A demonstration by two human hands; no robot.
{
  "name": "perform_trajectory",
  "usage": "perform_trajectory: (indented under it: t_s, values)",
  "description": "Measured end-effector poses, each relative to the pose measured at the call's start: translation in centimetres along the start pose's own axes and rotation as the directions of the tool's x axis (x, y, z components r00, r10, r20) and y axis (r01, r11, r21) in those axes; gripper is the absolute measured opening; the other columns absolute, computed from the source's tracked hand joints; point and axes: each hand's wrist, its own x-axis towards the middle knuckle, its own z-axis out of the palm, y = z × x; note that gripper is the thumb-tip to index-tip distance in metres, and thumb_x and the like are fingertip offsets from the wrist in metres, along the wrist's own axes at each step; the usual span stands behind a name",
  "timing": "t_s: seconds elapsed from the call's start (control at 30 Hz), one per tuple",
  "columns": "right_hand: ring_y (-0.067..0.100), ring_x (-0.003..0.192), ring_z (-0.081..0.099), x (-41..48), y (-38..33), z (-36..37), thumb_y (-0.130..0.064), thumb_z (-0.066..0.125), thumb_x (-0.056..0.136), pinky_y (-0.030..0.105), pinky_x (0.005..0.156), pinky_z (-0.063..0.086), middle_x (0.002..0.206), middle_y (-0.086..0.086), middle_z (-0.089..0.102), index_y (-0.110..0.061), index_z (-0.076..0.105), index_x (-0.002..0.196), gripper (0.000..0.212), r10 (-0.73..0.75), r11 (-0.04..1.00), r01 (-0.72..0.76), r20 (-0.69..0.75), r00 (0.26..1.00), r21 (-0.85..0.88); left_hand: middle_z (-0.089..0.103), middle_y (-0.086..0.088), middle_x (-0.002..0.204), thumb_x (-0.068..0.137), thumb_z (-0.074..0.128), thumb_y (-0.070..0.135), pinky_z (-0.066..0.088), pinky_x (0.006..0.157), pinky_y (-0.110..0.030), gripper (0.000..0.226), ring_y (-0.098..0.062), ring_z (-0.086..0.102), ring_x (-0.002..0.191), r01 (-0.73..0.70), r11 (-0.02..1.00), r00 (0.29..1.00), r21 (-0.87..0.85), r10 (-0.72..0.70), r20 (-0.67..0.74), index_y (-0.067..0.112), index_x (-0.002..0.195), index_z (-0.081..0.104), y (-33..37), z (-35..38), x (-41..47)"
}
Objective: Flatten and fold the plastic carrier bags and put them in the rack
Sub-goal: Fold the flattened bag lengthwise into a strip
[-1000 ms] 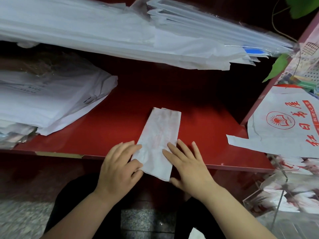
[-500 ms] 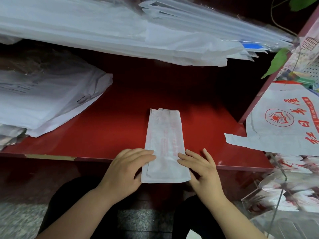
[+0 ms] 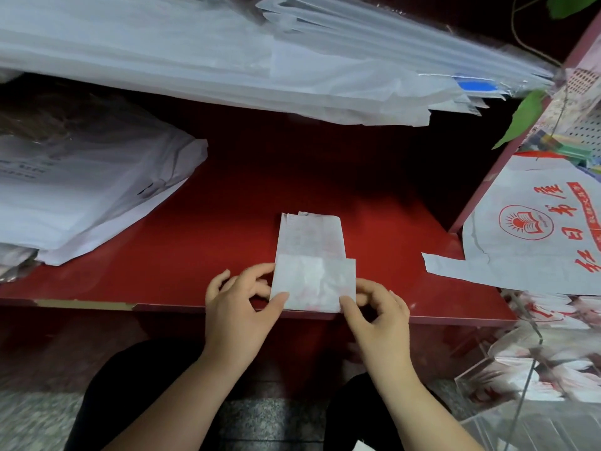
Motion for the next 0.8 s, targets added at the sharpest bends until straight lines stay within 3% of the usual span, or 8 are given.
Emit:
perform_trajectory:
  t_s: [0.07,0.13,0.23,0.3,0.4,0.6,0.7,0.8]
  values:
    - [-0.011,0.075,0.050,0.2,-0.2,0.2,-0.024,0.063,0.075,0.027,0.103,0.020,0.054,-0.011,0.045,-0.028,0.056,0.093,0.019,0.029,0.998,-0.030,-0.028,0.999,-0.053,0.059,0.019,0.065,0.072,0.075,0.024,0.007,0.101,-0.009,0.042,-0.004,0.058,0.084,0.006,0.999,1.000,0.038,-0.006,-0.013,0.017,0.111,0.060,0.0,0.1,0.0]
    - [-0.010,0.079,0.048,0.3,-0.2,0.4,-0.010,0.066,0.079,0.017,0.103,0.012,0.059,-0.012,0.045,-0.028,0.052,0.102,0.033,0.049,0.994,-0.050,-0.012,0.999,-0.099,0.050,0.022,0.063,0.067,0.071,0.023,0.014,0.103,-0.025,0.049,0.000,0.054,0.078,-0.067,0.996,0.998,0.064,0.068,-0.014,0.021,0.114,0.055,-0.2,0.1,-0.1]
    - [0.002,0.072,0.047,0.1,-0.2,0.5,-0.015,0.061,0.080,0.024,0.102,0.017,0.063,-0.014,0.043,-0.030,0.054,0.105,0.030,-0.017,0.978,0.018,0.007,1.000,-0.207,0.041,0.020,0.071,0.071,0.057,0.029,0.028,0.097,-0.037,0.047,-0.002,0.044,0.079,-0.210,0.967,0.978,0.145,0.208,0.034,0.030,0.116,0.044,-0.6,-0.1,0.0]
    - [0.008,0.077,0.046,0.0,0.2,0.6,-0.026,0.050,0.076,0.037,0.091,0.030,0.078,-0.011,0.050,-0.024,0.057,0.111,0.035,-0.149,0.941,0.148,0.020,0.989,-0.303,0.047,0.008,0.097,0.077,0.044,0.028,0.034,0.098,-0.045,0.043,-0.010,0.042,0.098,-0.346,0.910,0.938,0.228,0.332,0.100,0.026,0.120,0.043,-1.1,-0.1,0.1]
    - [0.017,0.110,0.039,0.0,1.0,0.3,-0.027,0.041,0.079,0.042,0.092,0.031,0.125,0.009,0.055,-0.028,0.049,0.115,0.037,-0.244,0.892,0.270,0.117,0.963,-0.362,0.040,-0.007,0.138,0.080,0.037,0.019,0.009,0.112,-0.041,0.043,-0.023,0.029,0.128,-0.517,0.814,0.850,0.263,0.454,0.266,0.024,0.120,0.052,-1.5,-0.4,0.4]
    - [0.017,0.122,0.035,0.6,2.5,-2.2,-0.058,0.039,0.082,0.037,0.102,0.016,0.129,-0.004,0.055,-0.025,0.048,0.122,0.052,-0.329,0.720,0.519,0.431,0.840,-0.461,0.060,-0.003,0.125,0.073,0.050,0.059,0.021,0.106,-0.033,0.061,-0.013,0.039,0.120,-0.674,0.659,0.718,0.335,0.475,0.509,0.023,0.122,0.048,-2.3,-1.4,0.9]
    - [0.014,0.115,0.040,0.9,2.8,-3.0,-0.043,0.046,0.072,0.032,0.099,0.023,0.122,-0.003,0.061,-0.027,0.046,0.117,0.048,-0.370,0.715,0.550,0.434,0.822,-0.431,0.068,-0.002,0.109,0.059,0.071,0.036,0.036,0.090,-0.026,0.060,-0.011,0.045,0.104,-0.652,0.707,0.741,0.272,0.519,0.426,0.021,0.113,0.050,-2.6,-1.4,1.2]
    - [0.011,0.097,0.046,1.2,2.6,-3.2,-0.026,0.048,0.072,0.020,0.086,0.027,0.103,-0.005,0.069,-0.028,0.053,0.100,0.029,-0.412,0.790,0.512,0.326,0.851,-0.337,0.071,0.002,0.090,0.064,0.059,0.013,0.034,0.080,-0.023,0.033,-0.008,0.048,0.091,-0.600,0.772,0.787,0.210,0.524,0.325,0.014,0.095,0.068,-2.4,-1.4,1.2]
